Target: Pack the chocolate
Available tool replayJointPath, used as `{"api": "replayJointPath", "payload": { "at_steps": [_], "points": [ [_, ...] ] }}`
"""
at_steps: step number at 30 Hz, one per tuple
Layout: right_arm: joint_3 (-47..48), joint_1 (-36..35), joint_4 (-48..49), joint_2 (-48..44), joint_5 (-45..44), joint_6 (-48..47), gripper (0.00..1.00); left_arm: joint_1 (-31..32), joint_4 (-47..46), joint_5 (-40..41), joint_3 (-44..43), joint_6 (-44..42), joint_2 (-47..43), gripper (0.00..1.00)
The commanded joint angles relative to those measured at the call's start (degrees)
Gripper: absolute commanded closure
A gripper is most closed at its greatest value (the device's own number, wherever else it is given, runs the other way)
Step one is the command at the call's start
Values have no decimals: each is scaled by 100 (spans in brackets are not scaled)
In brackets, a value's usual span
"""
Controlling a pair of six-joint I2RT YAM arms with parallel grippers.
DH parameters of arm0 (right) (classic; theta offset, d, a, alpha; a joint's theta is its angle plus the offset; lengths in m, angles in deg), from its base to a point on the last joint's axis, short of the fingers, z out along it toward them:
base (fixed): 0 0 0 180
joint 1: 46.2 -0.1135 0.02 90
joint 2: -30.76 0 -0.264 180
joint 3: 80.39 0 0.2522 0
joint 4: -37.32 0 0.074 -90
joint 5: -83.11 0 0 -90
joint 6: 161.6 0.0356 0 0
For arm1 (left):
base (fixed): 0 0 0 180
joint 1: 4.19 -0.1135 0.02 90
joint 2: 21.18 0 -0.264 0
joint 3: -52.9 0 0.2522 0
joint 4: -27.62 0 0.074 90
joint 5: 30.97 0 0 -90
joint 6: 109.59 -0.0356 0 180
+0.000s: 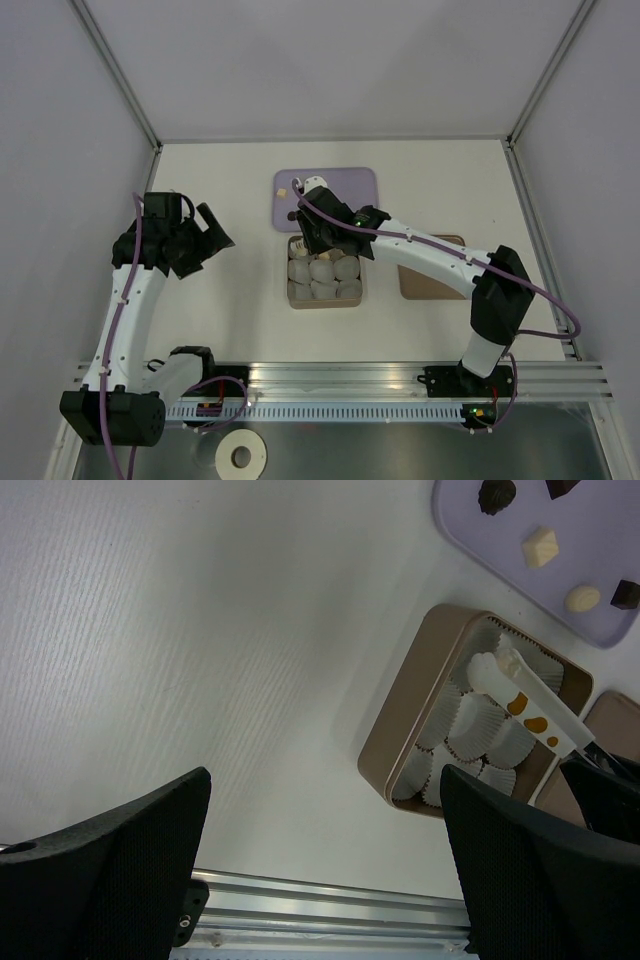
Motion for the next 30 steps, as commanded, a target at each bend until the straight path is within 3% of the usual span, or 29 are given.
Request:
{"api": "replayJointPath", "payload": {
  "at_steps": [1, 30],
  "points": [
    [134, -5, 244, 130, -128, 125, 94, 13, -139, -122, 34, 171, -100, 0],
    [-24, -5, 561, 508, -559, -112, 91, 13, -210, -131, 183, 75, -161, 0]
  ]
}}
